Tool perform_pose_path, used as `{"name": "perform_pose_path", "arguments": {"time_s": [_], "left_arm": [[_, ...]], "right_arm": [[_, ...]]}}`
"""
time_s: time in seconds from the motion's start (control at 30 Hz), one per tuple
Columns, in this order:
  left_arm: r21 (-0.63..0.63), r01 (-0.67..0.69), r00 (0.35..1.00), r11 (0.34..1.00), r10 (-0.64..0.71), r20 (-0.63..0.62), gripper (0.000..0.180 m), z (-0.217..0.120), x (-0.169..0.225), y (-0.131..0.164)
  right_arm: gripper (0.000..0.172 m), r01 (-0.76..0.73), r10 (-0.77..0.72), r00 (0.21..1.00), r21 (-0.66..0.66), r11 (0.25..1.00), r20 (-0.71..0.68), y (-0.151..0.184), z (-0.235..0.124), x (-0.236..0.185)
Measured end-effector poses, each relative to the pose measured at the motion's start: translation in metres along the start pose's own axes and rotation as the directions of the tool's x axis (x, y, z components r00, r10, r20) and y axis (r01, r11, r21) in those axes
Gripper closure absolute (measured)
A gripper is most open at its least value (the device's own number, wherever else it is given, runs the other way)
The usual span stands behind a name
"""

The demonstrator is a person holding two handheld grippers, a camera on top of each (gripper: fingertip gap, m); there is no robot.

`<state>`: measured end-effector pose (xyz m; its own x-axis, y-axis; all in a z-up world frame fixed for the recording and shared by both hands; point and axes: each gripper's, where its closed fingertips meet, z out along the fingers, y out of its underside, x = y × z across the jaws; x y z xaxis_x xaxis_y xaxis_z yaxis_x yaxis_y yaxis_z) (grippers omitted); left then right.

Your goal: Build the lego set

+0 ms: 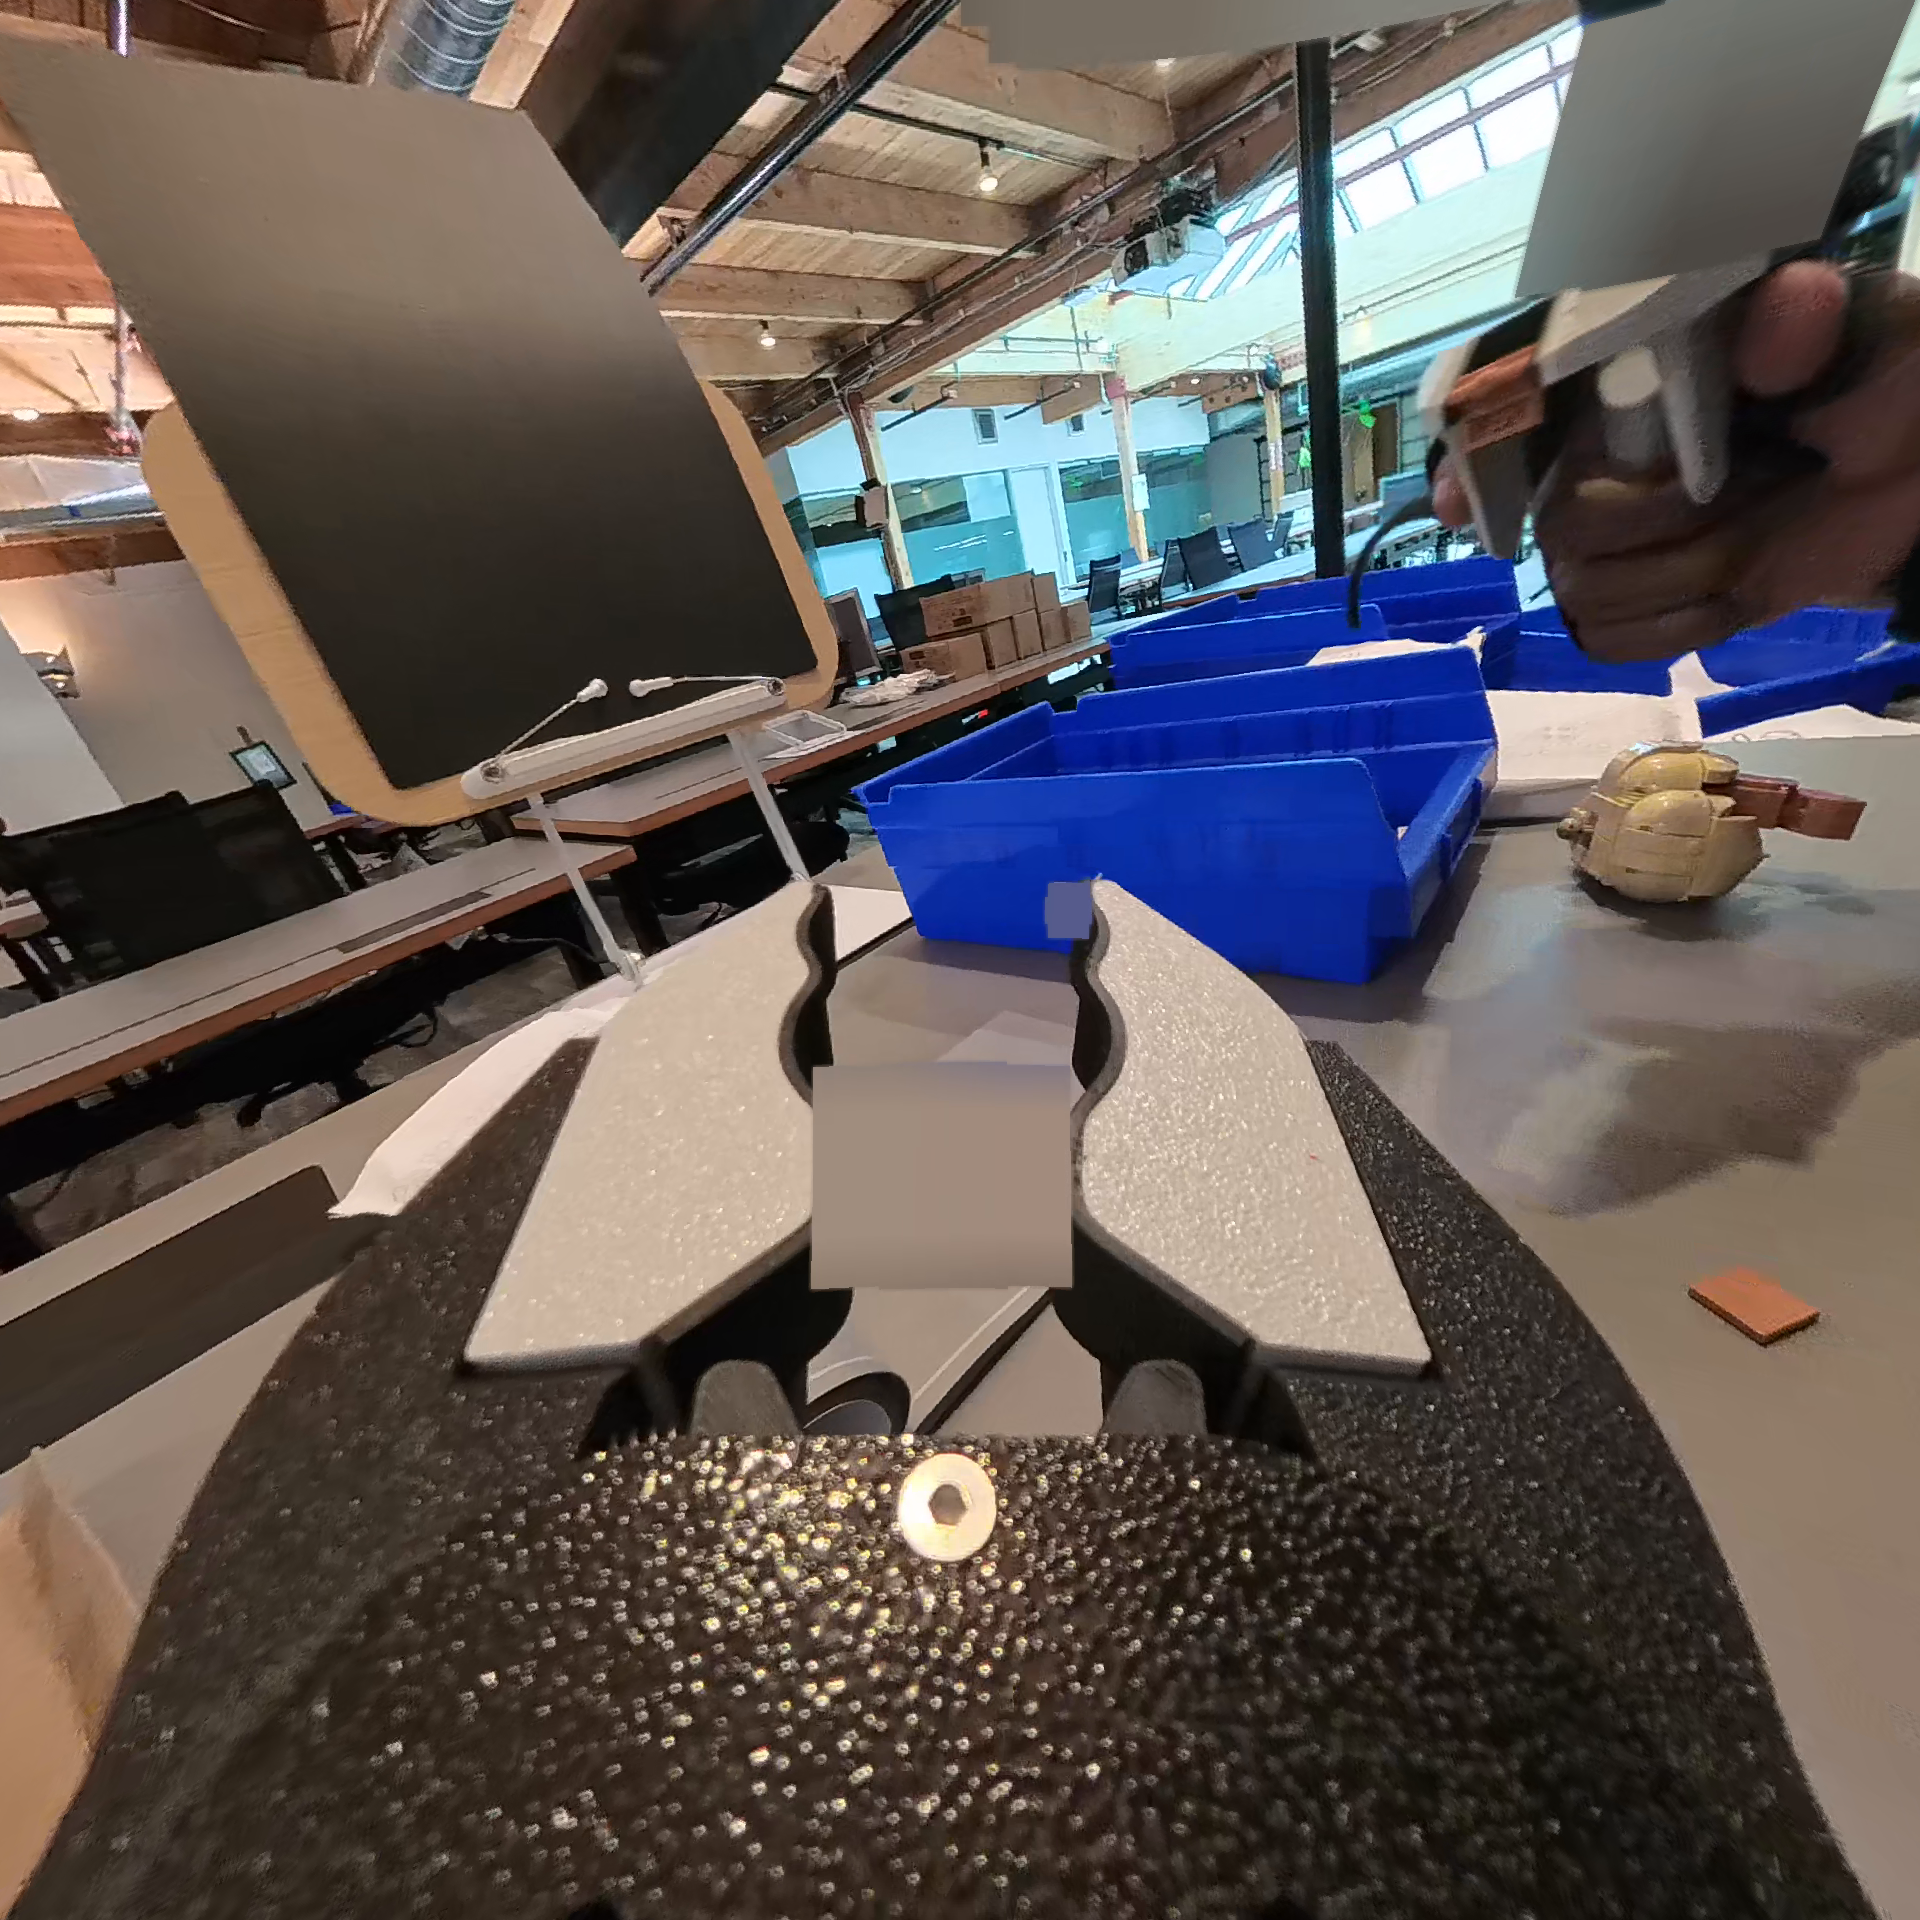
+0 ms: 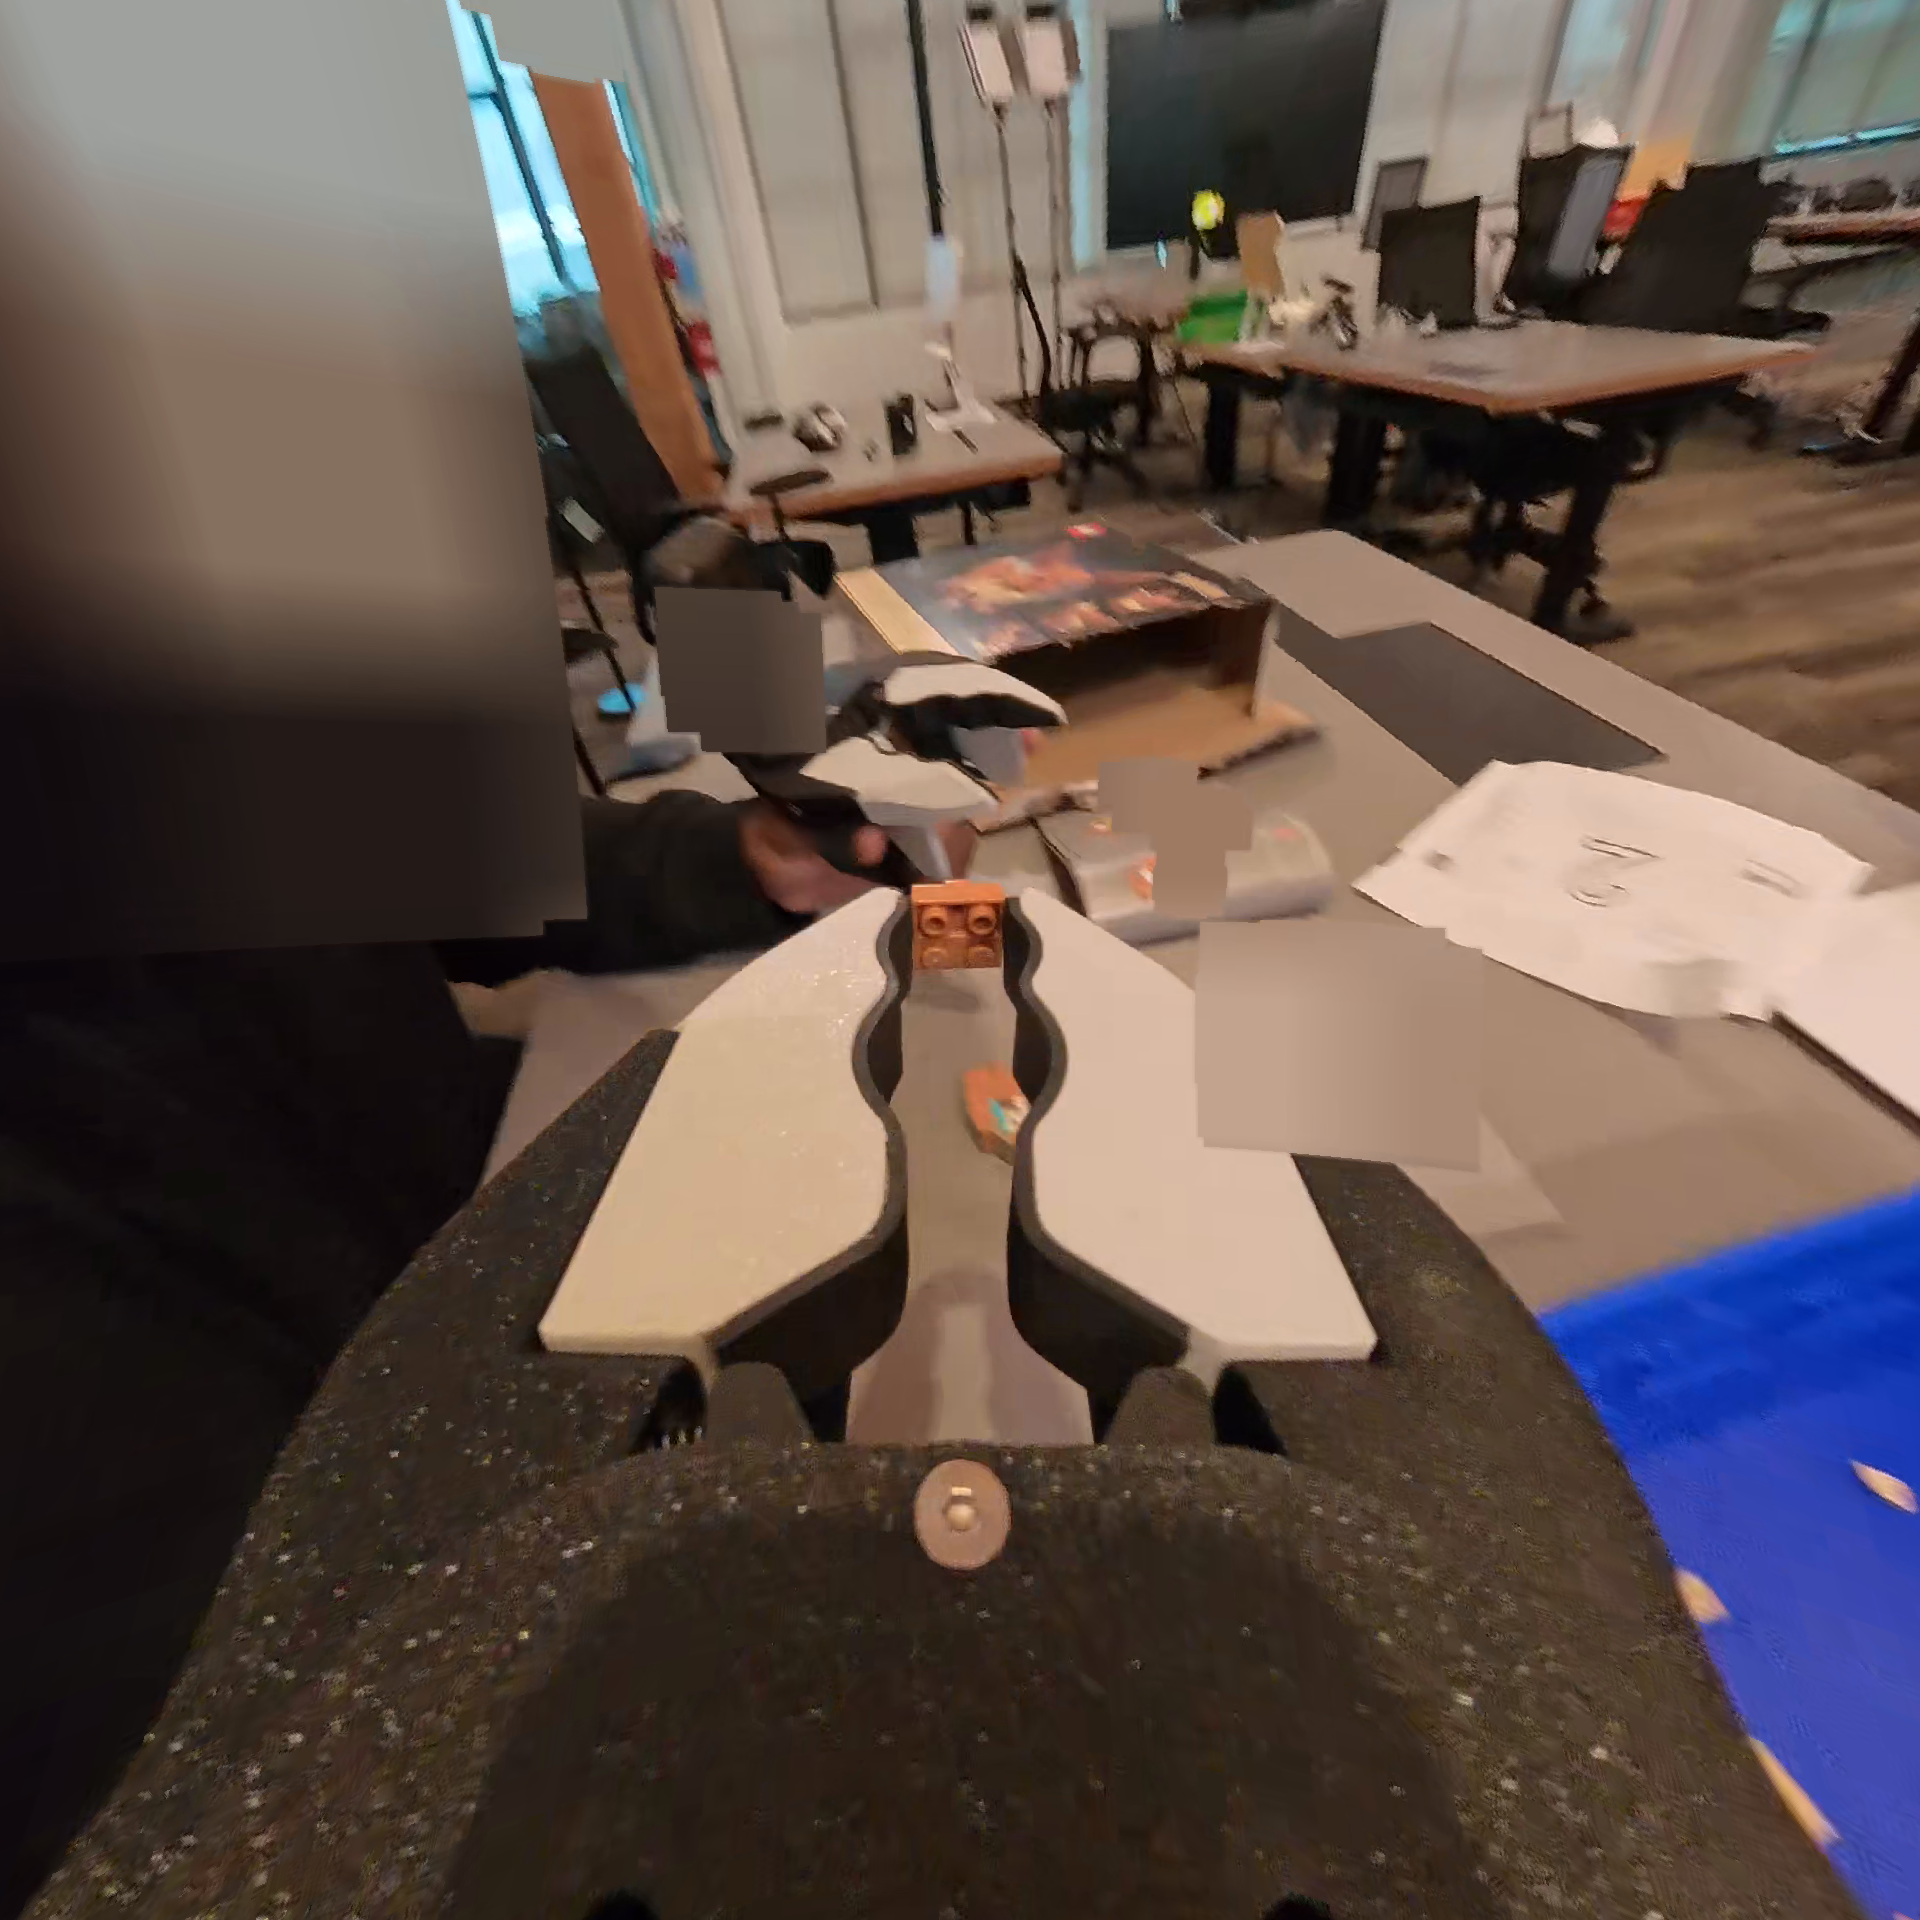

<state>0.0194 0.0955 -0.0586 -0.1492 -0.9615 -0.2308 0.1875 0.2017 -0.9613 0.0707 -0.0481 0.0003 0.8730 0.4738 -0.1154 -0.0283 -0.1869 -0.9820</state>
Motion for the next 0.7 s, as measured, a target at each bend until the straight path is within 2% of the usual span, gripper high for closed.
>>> {"name": "perform_pose_path", "arguments": {"time_s": [0.1,0.2,0.27,0.33,0.4,0.47,0.7], "left_arm": [[-0.004,-0.031,1.000,1.000,0.031,0.003,0.137,-0.001,0.002,-0.001],[-0.015,-0.067,0.998,0.998,0.068,0.012,0.137,-0.001,0.001,-0.001],[-0.021,-0.088,0.996,0.996,0.089,0.016,0.137,-0.001,0.001,0.000],[-0.021,-0.098,0.995,0.995,0.098,0.016,0.137,-0.002,0.002,-0.001],[-0.021,-0.105,0.994,0.994,0.106,0.018,0.137,-0.002,0.003,-0.003],[-0.020,-0.114,0.993,0.993,0.115,0.021,0.137,-0.002,0.003,-0.004],[-0.023,-0.115,0.992,0.993,0.116,0.046,0.138,-0.004,-0.004,-0.004]], "right_arm": [[0.156,-0.019,0.017,0.999,0.050,0.999,0.034,0.009,0.013,-0.017],[0.156,-0.005,0.004,0.999,0.022,1.000,0.034,0.021,0.031,-0.031],[0.156,0.024,-0.023,1.000,-0.066,0.998,0.004,0.039,0.051,-0.038],[0.156,0.055,-0.056,0.998,-0.210,0.976,0.001,0.069,0.078,-0.051],[0.156,0.114,-0.110,0.993,-0.361,0.925,0.031,0.105,0.103,-0.066],[0.155,0.154,-0.137,0.988,-0.460,0.875,0.071,0.132,0.121,-0.078],[0.155,0.202,-0.164,0.979,-0.579,0.790,0.118,0.165,0.135,-0.090]]}}
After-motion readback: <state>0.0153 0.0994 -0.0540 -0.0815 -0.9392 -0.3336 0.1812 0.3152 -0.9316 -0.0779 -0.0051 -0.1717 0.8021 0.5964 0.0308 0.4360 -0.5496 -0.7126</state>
